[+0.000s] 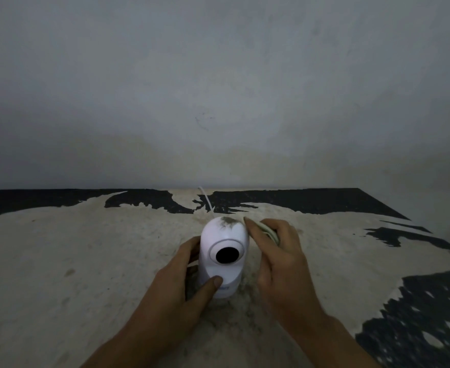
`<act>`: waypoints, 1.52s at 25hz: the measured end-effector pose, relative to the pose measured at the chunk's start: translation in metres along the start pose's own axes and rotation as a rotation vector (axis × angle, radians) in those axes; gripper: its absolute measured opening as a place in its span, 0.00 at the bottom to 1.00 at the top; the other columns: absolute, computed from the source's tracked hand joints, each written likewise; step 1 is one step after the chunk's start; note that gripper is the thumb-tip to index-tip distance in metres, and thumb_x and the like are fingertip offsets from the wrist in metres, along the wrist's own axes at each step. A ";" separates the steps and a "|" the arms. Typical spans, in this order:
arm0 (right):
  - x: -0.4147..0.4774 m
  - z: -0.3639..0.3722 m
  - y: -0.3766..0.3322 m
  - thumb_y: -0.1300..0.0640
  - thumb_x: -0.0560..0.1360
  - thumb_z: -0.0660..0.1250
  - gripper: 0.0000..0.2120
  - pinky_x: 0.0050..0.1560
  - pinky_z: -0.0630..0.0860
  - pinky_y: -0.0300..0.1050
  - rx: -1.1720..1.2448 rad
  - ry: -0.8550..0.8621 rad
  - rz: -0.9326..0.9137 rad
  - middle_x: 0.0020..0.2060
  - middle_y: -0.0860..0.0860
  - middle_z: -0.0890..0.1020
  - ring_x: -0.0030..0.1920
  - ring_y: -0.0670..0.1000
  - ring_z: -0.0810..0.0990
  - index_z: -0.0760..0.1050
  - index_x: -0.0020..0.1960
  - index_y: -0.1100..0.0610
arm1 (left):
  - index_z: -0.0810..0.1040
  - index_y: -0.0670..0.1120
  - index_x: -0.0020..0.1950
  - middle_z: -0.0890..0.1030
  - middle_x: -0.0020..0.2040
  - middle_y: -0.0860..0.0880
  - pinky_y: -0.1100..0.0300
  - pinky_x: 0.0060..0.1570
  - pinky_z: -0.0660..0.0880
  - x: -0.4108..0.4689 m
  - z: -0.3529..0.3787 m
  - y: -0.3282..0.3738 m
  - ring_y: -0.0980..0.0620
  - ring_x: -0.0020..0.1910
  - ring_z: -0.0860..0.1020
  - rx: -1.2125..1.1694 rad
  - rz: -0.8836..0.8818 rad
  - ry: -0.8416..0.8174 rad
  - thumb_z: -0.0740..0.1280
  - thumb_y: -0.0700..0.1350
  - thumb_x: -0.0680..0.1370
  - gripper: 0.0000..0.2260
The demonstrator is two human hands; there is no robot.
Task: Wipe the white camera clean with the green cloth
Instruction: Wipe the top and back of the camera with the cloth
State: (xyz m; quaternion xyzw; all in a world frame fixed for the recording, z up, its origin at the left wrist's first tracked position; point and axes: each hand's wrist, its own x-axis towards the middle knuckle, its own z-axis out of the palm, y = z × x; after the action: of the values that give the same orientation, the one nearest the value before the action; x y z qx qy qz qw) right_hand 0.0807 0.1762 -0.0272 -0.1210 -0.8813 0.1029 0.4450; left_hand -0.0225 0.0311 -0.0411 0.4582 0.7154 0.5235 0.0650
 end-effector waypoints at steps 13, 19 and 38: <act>0.000 0.004 0.003 0.56 0.76 0.51 0.22 0.57 0.72 0.41 0.082 0.020 0.044 0.54 0.53 0.76 0.56 0.49 0.72 0.73 0.66 0.56 | 0.53 0.70 0.59 0.63 0.57 0.75 0.76 0.51 0.66 0.001 0.000 -0.003 0.71 0.55 0.69 0.009 0.002 -0.015 0.64 0.61 0.67 0.26; 0.003 0.007 0.004 0.56 0.75 0.52 0.21 0.57 0.75 0.46 0.086 0.020 0.053 0.54 0.54 0.76 0.56 0.51 0.73 0.72 0.66 0.56 | 0.56 0.65 0.64 0.65 0.58 0.72 0.73 0.55 0.67 0.001 0.001 -0.006 0.68 0.57 0.70 0.001 0.000 0.002 0.64 0.61 0.67 0.29; 0.010 0.005 0.005 0.55 0.74 0.53 0.21 0.52 0.64 0.27 -0.037 -0.055 0.046 0.52 0.54 0.77 0.52 0.47 0.68 0.75 0.63 0.57 | 0.54 0.66 0.62 0.62 0.55 0.75 0.79 0.48 0.65 0.003 0.002 -0.006 0.72 0.53 0.68 0.020 0.001 -0.002 0.63 0.61 0.66 0.28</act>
State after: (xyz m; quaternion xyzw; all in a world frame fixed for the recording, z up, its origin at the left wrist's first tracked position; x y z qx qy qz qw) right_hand 0.0709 0.1839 -0.0239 -0.1466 -0.8920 0.1000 0.4157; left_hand -0.0265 0.0344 -0.0461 0.4597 0.7202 0.5161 0.0608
